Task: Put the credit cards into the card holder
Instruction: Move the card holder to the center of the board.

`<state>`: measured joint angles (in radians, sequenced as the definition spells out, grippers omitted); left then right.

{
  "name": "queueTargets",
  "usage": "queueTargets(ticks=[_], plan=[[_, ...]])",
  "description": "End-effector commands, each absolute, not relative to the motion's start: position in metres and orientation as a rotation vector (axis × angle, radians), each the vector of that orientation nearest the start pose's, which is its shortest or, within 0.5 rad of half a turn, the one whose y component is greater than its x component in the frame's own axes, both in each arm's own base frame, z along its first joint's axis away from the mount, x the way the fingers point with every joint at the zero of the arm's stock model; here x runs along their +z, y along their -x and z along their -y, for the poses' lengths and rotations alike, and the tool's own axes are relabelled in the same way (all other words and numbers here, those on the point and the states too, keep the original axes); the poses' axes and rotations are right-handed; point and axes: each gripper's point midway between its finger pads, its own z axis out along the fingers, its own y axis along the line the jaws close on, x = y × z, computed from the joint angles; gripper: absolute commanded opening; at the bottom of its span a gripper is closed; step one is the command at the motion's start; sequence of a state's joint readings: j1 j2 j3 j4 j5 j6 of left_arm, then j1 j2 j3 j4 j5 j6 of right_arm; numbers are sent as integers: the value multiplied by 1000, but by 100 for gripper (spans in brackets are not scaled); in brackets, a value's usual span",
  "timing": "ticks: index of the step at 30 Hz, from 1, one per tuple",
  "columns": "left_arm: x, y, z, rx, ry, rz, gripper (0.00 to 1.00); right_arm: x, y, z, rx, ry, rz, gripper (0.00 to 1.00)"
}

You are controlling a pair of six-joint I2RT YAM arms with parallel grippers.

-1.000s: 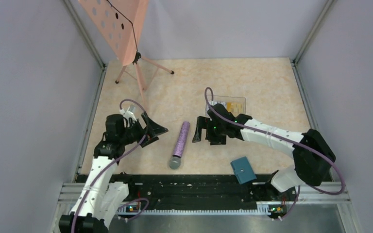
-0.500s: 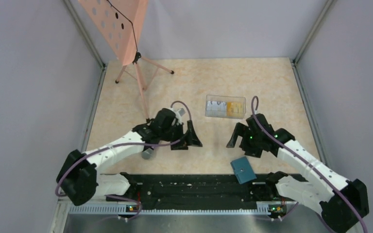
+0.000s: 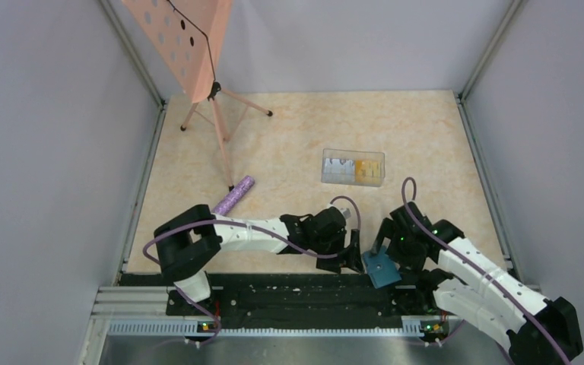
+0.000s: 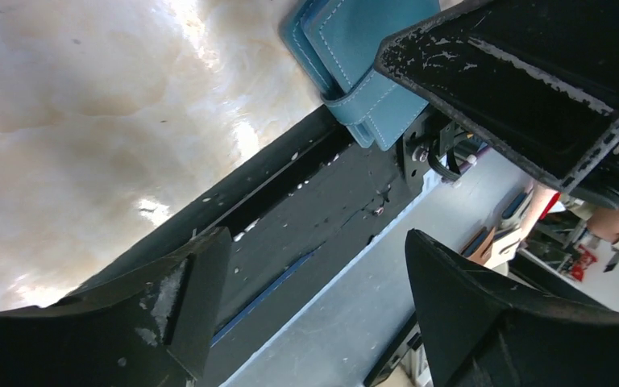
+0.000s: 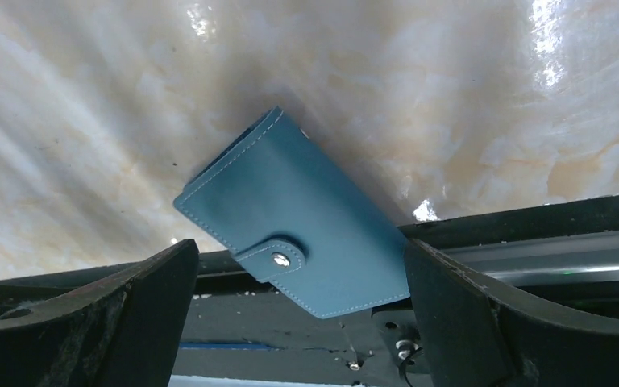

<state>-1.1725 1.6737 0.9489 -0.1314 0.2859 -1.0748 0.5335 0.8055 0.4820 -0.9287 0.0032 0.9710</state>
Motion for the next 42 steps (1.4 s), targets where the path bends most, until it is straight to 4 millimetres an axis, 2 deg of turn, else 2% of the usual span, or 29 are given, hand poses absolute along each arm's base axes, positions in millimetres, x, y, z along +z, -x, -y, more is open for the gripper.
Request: queueTargets(ticks=[1,6,9,13,17,20,22,24,26,28,32,33,38,42], plan=[[86,-92,444,-1296,-147,-2756,80,32,-110,-111,387,-657,-2806,98],[71,-95,447,-1286,-75,-2772,74,23,-105,-145,637,-601,-2874,96],[65,-99,442,-1268,-25,-2765,72,33,-110,-166,804,-564,-2862,93],[62,-111,426,-1232,68,-2735,70,56,-127,-192,1011,-547,-2768,92],[62,-124,407,-1194,130,-2714,66,67,-139,-213,1072,-497,-2744,80],[59,-130,388,-1119,180,-2709,66,66,-139,-227,1053,-418,-2786,77],[62,-136,377,-1070,193,-2693,66,63,-140,-234,1024,-375,-2804,71],[56,-136,361,-973,196,-2717,66,63,-143,-239,1008,-338,-2800,65],[54,-137,351,-909,190,-2728,66,64,-145,-240,985,-307,-2798,63],[53,-140,341,-849,192,-2718,67,67,-146,-236,951,-270,-2787,67],[59,-145,338,-864,150,-2676,74,74,-146,-209,805,-290,-2740,89],[61,-148,340,-879,135,-2666,76,74,-144,-202,788,-308,-2729,91],[64,-165,343,-868,74,-2647,77,59,-133,-179,840,-444,-2710,88],[54,-172,347,-843,24,-2687,77,51,-132,-176,942,-503,-2662,84]])
